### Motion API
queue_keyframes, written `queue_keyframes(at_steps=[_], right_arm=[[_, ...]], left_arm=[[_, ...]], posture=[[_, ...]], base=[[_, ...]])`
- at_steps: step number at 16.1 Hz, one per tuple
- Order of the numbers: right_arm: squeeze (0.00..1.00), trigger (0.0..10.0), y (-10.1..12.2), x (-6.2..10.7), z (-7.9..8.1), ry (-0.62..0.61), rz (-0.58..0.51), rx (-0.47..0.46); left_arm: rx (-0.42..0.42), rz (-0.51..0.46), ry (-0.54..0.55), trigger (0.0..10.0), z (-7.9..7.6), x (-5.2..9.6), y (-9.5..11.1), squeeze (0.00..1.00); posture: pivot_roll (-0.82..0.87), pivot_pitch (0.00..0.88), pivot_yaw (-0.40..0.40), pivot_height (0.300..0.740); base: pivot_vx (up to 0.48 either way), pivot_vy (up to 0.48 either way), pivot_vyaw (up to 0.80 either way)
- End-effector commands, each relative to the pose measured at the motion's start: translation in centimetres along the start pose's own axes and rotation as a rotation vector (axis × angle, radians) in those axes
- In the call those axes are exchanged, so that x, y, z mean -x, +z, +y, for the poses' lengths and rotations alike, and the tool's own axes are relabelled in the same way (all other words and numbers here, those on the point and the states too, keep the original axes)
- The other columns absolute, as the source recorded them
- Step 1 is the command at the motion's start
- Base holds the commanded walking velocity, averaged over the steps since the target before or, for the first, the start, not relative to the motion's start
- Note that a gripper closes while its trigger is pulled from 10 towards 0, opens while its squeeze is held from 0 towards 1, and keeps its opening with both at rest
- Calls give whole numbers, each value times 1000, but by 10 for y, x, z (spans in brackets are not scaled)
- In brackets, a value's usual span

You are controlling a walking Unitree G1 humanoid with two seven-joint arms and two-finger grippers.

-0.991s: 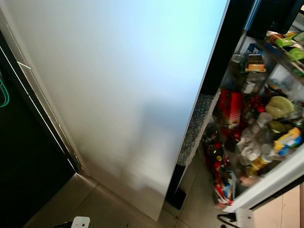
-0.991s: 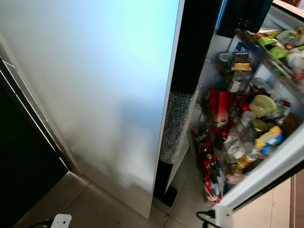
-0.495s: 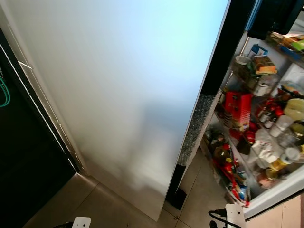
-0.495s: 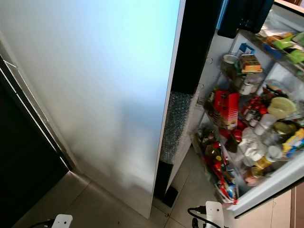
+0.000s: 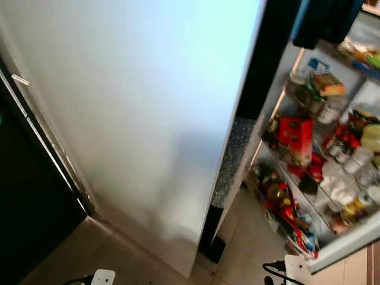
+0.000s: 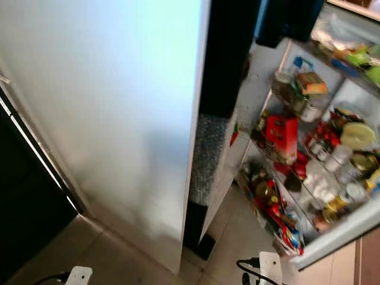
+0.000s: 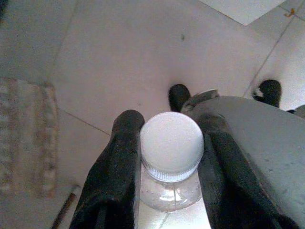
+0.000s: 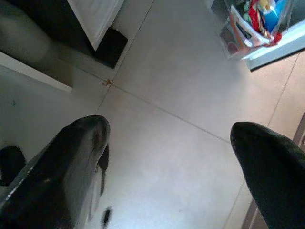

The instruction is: Restocking fridge

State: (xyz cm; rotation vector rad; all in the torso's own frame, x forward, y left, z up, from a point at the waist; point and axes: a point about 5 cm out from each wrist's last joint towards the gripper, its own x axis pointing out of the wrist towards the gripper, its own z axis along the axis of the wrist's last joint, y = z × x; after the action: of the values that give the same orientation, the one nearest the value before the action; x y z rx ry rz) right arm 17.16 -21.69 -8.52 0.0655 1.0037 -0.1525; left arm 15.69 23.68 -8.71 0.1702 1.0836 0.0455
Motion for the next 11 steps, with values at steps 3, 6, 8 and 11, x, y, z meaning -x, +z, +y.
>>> queue_keyframes(at_steps=[3, 6, 8, 11], right_arm=[[0, 10000, 7, -1, 2, 4, -18, -13], [0, 10000, 8, -1, 3, 3, -19, -4], [0, 10000, 9, -1, 4, 8, -24, 7], [0, 10000, 11, -1, 5, 16, -45, 32]], left_arm=[[-11, 18, 1, 10000, 0, 0, -4, 0], [-12, 18, 0, 10000, 1, 0, -3, 0], [-11, 18, 1, 10000, 1, 0, -3, 0], [-7, 20, 2, 10000, 1, 0, -3, 0]], posture=[[46, 0, -89, 740], [46, 0, -90, 740], [48, 0, -91, 740], [47, 0, -90, 740]], base=[[0, -292, 0], [0, -295, 0], [0, -296, 0], [0, -299, 523]])
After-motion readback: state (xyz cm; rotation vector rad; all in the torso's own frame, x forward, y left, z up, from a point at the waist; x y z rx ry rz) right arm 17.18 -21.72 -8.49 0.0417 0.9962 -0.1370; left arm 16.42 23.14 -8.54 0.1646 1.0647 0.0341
